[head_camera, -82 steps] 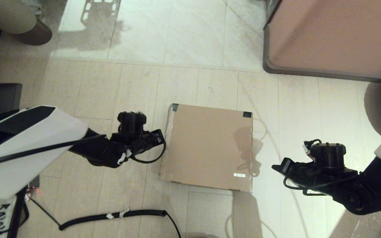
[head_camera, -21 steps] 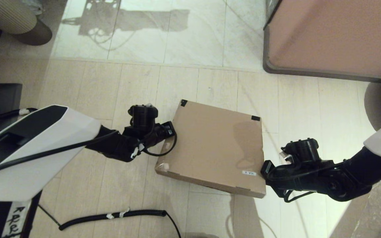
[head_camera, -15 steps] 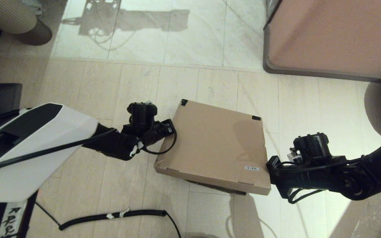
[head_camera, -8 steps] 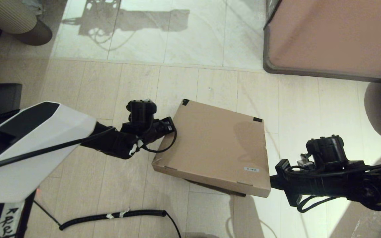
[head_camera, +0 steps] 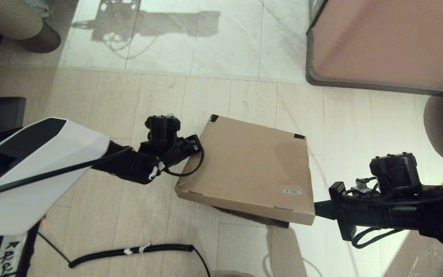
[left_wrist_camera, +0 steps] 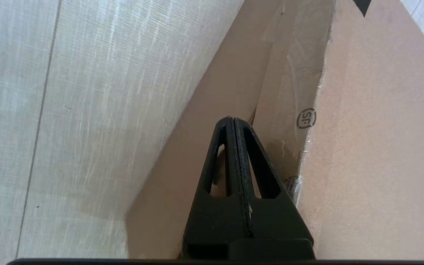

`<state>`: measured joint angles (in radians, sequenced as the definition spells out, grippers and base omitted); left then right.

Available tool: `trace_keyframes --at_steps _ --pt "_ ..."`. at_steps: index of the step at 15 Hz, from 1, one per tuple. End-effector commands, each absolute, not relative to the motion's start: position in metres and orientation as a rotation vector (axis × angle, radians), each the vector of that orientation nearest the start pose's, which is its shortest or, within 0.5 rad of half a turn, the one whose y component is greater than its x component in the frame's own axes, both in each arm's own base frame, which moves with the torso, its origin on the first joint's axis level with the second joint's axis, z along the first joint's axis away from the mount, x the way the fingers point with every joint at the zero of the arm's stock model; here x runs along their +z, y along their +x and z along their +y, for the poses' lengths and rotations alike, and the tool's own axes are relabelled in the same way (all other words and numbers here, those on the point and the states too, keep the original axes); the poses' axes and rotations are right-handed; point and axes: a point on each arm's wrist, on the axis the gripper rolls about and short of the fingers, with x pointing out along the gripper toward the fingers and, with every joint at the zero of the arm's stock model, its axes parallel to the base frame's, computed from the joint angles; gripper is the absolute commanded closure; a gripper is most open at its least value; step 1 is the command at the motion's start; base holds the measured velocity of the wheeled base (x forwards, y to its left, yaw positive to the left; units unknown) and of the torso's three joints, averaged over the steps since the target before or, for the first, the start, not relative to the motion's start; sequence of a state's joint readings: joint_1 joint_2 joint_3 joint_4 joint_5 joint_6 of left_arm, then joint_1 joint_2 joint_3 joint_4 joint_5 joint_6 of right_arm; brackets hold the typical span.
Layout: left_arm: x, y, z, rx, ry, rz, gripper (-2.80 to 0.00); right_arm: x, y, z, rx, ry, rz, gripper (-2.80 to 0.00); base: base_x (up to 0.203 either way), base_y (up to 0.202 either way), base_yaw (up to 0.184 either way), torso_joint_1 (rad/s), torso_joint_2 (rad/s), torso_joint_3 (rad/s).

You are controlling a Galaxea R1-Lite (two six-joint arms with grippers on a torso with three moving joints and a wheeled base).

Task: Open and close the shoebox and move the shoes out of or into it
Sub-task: Open the shoe box

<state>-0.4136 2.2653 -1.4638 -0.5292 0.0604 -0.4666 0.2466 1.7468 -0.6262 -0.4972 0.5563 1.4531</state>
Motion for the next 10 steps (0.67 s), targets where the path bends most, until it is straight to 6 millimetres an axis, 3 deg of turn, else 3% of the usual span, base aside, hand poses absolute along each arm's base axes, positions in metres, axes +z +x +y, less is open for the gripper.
trace_keyframes --at_steps 1,10 --pt "0.133 0.428 -0.185 -0.281 -0.4 0.335 0.0 0.114 0.265 0.079 0.185 1.423 1.089 0.0 0.0 0.0 0.0 0.0 0.0 0.0" --pt "0.154 0.427 -0.167 -0.238 -0.414 0.278 0.0 0.102 0.268 0.08 0.156 1.398 1.11 0.0 0.0 0.0 0.0 0.0 0.0 0.0"
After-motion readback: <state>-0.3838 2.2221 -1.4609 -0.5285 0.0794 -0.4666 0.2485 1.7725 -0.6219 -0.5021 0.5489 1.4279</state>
